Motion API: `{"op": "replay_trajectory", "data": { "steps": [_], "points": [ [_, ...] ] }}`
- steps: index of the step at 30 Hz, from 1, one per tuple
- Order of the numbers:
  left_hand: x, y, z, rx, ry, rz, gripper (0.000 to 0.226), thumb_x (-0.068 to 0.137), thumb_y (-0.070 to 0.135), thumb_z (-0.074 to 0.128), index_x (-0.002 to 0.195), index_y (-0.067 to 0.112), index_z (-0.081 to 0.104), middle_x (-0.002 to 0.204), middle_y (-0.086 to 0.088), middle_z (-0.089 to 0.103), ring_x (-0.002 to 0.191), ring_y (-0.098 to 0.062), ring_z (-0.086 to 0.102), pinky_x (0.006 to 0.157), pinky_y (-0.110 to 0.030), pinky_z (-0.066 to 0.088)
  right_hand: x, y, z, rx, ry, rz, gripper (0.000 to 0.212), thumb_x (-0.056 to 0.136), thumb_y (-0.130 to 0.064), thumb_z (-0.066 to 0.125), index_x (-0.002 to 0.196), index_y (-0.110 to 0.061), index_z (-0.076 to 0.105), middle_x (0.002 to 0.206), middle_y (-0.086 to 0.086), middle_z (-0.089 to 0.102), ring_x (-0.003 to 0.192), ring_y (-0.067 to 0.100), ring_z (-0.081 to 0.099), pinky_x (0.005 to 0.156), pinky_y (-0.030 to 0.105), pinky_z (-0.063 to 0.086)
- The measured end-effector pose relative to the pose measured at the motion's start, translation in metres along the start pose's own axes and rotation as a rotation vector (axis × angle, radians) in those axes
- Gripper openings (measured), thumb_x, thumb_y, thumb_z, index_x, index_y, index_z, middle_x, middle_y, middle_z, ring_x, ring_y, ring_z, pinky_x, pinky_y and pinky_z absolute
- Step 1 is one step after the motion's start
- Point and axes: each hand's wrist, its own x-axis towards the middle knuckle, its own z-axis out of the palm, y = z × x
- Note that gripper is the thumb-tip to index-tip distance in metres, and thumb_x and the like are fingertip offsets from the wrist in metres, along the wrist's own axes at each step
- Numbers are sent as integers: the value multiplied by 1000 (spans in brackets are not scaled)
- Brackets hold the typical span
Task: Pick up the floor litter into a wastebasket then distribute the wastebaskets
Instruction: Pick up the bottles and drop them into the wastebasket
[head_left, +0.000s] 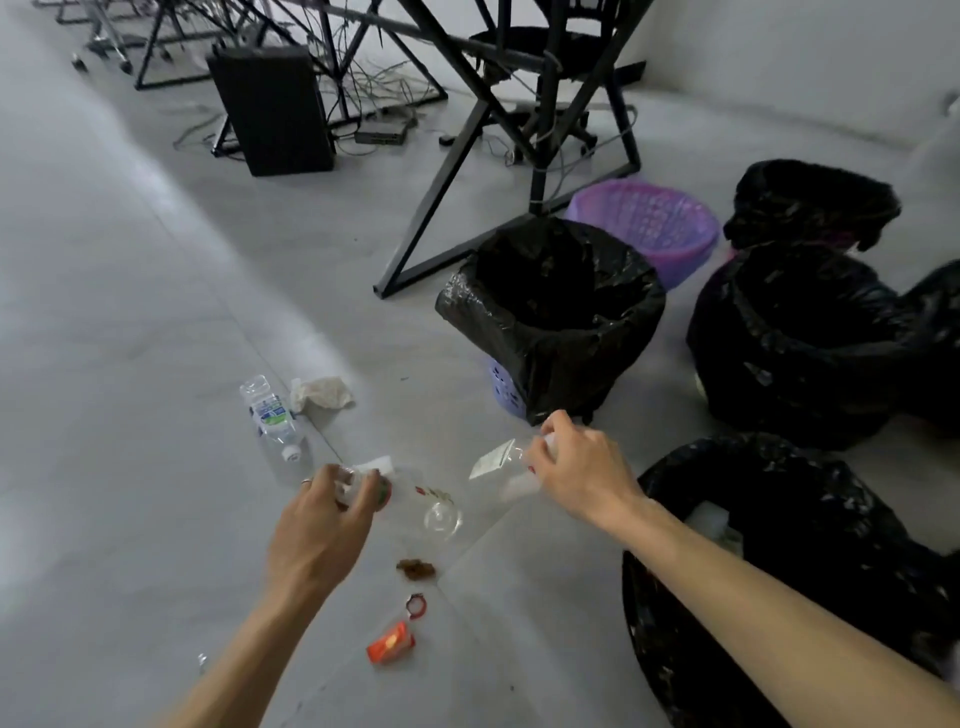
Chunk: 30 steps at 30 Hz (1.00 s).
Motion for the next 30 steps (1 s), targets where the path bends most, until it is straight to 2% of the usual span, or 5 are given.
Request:
{"op": "replay_trajectory", "data": {
  "steps": [7, 14, 20, 24, 30],
  "points": [
    [-9, 72, -9, -426, 168, -14, 40, 96, 54, 46, 97, 16, 57, 91, -10, 66, 76, -29, 64, 67, -33, 42, -47, 62, -96, 461, 438, 230, 28, 98, -43, 46, 97, -22, 63, 84, -9, 64, 82, 17, 59, 72, 31, 37],
    [-51, 157, 44, -675, -150, 85, 35, 98, 50, 46, 107, 17, 55, 91, -2, 68, 68, -20, 69, 63, -35, 52, -120, 140, -121, 905, 857, 555, 26, 100, -35, 46, 83, -19, 58, 57, -1, 46, 45, 6, 42, 51, 29, 35],
    [-104, 208, 79, -241, -209, 444, 36, 85, 62, 52, 97, 29, 47, 81, 10, 64, 63, -12, 59, 54, -32, 43, -178, 167, -123, 737, 1023, 645, 19, 101, -31, 45, 102, -17, 56, 78, 1, 58, 55, -4, 56, 57, 13, 41],
    [-126, 217, 90, -23, 39, 902, 46, 76, 65, 58, 84, 21, 52, 68, 8, 62, 54, -20, 60, 48, -27, 41, -198, 171, -125, 591, 1035, 598, 12, 103, -25, 49, 110, -16, 52, 86, -16, 55, 68, -23, 54, 62, 6, 39],
    [-146, 215, 128, 73, 85, 1267, 40, 85, 56, 57, 76, 17, 60, 69, 3, 59, 52, -19, 55, 47, -32, 44, -187, 180, -110, 311, 888, 400, 27, 92, -30, 68, 111, -14, 56, 95, -5, 62, 81, -6, 61, 68, 3, 41]
  ]
}}
